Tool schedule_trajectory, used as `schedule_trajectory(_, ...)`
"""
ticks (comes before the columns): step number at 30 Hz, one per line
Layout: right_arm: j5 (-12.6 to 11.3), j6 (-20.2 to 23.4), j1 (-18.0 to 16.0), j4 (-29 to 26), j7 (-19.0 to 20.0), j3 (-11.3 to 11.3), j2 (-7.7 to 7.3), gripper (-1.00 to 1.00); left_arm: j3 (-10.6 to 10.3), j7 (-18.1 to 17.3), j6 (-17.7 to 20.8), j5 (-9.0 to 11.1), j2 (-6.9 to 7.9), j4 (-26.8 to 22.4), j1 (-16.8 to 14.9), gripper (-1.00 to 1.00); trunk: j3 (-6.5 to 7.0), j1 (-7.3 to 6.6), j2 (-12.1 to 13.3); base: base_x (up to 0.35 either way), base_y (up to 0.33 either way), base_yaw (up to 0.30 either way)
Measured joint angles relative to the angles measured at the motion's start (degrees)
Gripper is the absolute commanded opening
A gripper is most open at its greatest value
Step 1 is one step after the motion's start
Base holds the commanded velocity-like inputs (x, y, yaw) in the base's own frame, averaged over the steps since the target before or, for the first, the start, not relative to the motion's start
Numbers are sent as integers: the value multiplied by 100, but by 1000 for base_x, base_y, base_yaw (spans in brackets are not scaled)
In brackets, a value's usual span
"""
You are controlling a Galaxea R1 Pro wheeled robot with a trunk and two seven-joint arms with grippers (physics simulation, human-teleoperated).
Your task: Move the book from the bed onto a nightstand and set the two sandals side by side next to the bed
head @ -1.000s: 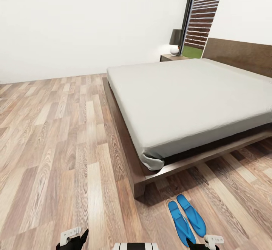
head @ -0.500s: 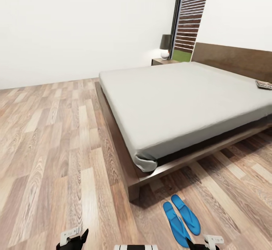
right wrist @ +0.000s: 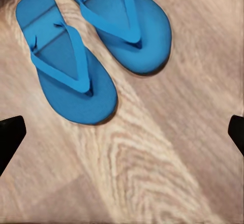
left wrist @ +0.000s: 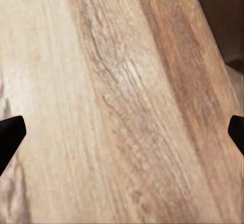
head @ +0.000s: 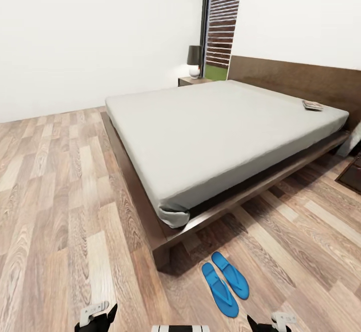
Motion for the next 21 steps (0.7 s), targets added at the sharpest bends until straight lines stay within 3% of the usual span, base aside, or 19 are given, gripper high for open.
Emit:
schedule_trajectory(16, 0, 0, 2, 6, 0, 0, 0, 100, 0, 0, 0, 0, 0, 0, 0, 100, 0, 0, 0, 0, 0, -283)
schedule_trajectory(21, 0, 0, 1, 8, 0, 2, 0, 100, -3, 0, 0, 0, 0, 0, 0, 100, 110, -13, 6, 0, 0, -283)
